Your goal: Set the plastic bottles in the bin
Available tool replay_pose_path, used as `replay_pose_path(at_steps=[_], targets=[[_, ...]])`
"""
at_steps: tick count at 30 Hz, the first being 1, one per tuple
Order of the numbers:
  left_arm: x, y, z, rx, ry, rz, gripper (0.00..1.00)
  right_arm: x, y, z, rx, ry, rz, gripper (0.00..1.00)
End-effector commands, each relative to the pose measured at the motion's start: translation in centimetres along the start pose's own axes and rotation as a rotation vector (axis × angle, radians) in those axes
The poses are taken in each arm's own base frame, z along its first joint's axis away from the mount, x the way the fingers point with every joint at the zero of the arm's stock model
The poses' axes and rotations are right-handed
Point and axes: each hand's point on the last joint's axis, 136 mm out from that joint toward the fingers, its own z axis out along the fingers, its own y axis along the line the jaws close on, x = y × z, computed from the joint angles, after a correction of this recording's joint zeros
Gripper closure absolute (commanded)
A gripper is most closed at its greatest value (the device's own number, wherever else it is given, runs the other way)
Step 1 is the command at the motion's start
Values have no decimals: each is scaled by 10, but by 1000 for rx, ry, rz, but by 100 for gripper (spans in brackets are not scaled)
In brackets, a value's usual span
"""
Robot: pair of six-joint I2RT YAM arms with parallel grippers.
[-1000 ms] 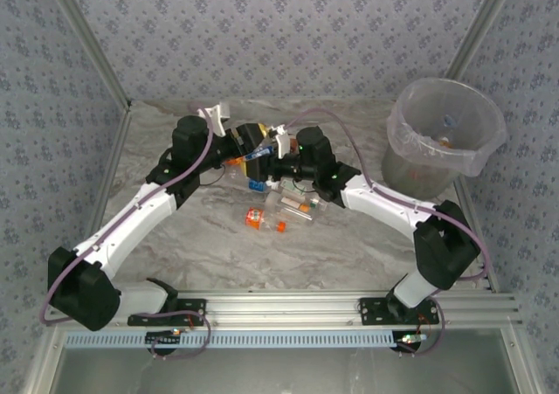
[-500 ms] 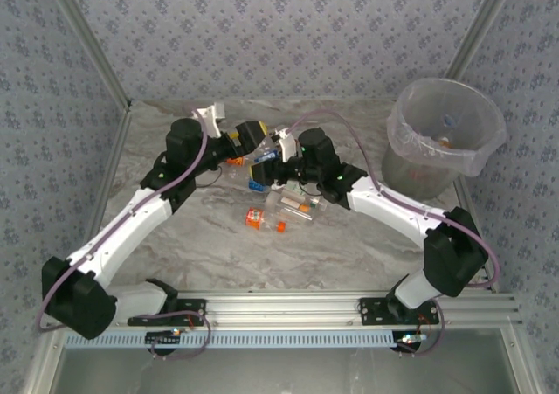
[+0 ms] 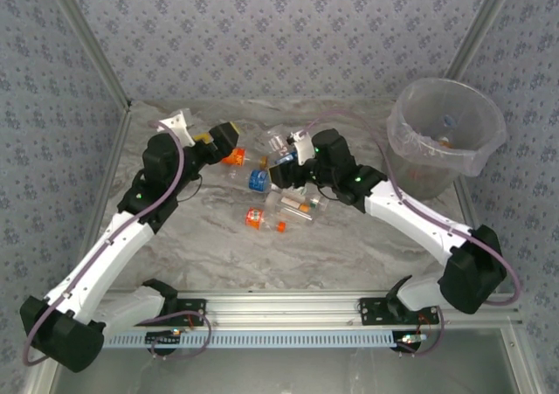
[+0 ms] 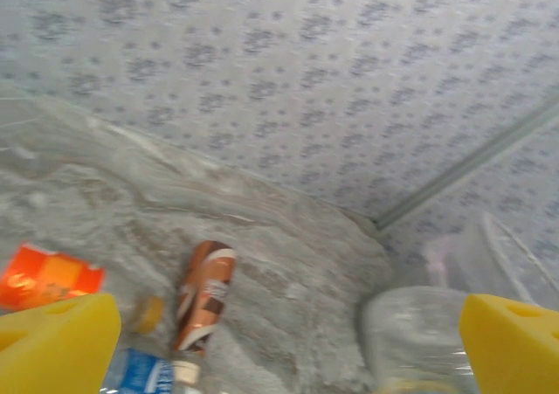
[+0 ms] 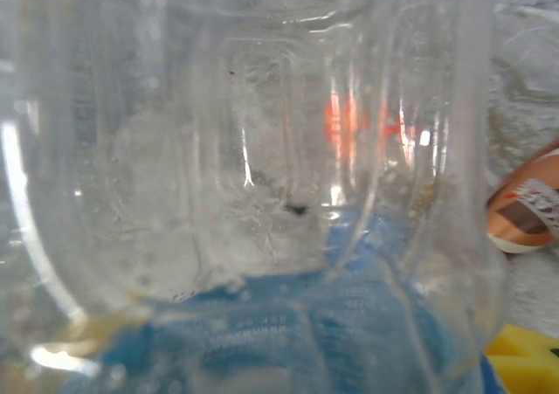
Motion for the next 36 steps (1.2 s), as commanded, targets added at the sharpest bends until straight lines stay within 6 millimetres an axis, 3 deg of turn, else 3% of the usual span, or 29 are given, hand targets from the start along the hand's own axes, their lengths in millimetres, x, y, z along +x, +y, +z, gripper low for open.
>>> replay_pose_path(at_steps=[1, 10, 12, 21, 29, 33, 36], targets=[[5, 37, -4, -139, -12, -9, 0, -5, -19, -25, 85, -8, -37, 50], [27, 99, -4, -308, 18, -65, 1, -36, -60, -82, 245, -69, -74, 50], [34, 111, -5, -339, 29, -84, 0, -60, -69, -103, 296, -127, -83, 50], [51, 151, -15, -476, 46, -103, 0, -102, -138, -175, 578, -242, -49, 51], [59, 169, -23, -535, 51, -118, 0, -110, -207, -241, 846, -304, 37, 51], [58, 172, -25, -542, 43, -120, 0, -103, -245, -270, 988, -279, 110, 51], [58, 173, -27, -546, 38, -119, 0, -95, -269, -280, 1011, -252, 165, 50]])
